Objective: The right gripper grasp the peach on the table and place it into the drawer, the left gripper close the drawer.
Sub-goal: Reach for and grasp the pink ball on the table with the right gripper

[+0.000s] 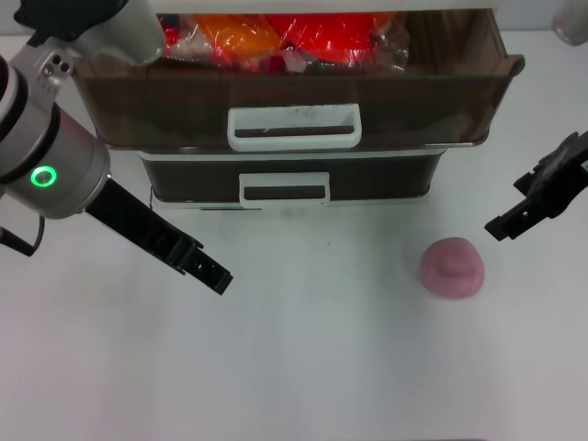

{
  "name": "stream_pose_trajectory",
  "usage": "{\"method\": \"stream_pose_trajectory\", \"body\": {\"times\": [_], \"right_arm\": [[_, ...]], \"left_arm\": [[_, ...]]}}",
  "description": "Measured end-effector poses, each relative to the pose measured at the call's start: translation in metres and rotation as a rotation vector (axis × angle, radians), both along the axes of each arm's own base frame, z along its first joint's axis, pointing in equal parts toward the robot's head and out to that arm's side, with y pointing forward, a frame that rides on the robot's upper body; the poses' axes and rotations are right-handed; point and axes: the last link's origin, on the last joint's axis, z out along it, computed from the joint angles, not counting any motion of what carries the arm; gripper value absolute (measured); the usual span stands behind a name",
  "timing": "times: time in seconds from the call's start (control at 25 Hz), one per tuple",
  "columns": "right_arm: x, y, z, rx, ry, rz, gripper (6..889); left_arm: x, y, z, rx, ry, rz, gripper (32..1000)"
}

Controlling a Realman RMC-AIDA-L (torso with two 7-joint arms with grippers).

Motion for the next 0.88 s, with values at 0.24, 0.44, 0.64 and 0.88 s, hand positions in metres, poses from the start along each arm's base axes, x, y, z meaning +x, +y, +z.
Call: {"method": "stream_pose_trajectory", "body": {"times": [0.24, 0.44, 0.64, 0.88], "right_arm": [[-0.0027, 0.0001, -0.0009, -0.001, 0.02, 0.006, 832], [-0.0036, -0.0005, -0.0017, -0.004, 0.032, 0.008, 831], [-0.0025, -0.0011, -0.0018, -0.004, 0.032, 0.005, 832], [0.0006, -0.0003, -0.0027, 0.004, 0.032, 0.01, 831]], "left_arm": [[-0.0002, -0.0001, 0.0, 0.0, 0.0, 0.001, 815], [-0.0003, -0.0001, 0.0, 0.0, 0.0, 0.001, 815], [-0.0005, -0.0002, 0.0, 0.0, 0.0, 0.002, 815], [-0.0009, -0.0003, 0.0, 0.001, 0.0, 0.003, 815]]}}
